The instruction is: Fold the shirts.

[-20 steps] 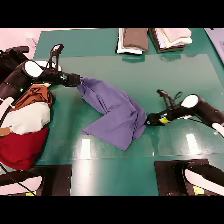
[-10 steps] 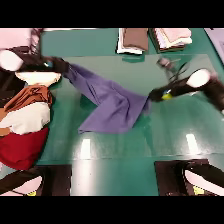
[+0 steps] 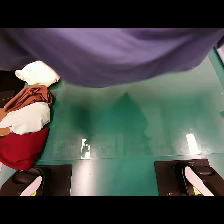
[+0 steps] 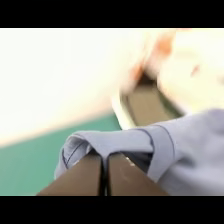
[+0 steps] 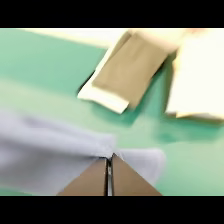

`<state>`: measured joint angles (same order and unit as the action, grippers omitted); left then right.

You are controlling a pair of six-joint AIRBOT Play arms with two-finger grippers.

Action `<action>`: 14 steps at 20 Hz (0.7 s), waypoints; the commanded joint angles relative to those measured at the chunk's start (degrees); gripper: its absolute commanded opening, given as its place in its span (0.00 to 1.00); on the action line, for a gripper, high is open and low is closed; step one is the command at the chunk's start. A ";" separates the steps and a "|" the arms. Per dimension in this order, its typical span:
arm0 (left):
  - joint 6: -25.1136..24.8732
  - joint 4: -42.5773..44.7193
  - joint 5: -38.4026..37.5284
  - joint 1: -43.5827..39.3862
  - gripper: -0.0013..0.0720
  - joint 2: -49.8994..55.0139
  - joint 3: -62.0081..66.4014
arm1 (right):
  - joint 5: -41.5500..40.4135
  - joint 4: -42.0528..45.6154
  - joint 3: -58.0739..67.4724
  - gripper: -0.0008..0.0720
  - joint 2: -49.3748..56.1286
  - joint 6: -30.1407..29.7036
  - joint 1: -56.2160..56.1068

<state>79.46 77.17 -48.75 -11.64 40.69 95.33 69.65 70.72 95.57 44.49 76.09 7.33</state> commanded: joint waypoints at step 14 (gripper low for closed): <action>2.56 -3.85 -11.04 0.02 0.05 16.74 -31.34 | 10.58 -1.92 3.48 0.03 28.50 1.01 2.40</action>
<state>82.21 74.22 -64.95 -11.64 50.96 74.22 79.59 68.18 106.76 66.46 76.90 12.38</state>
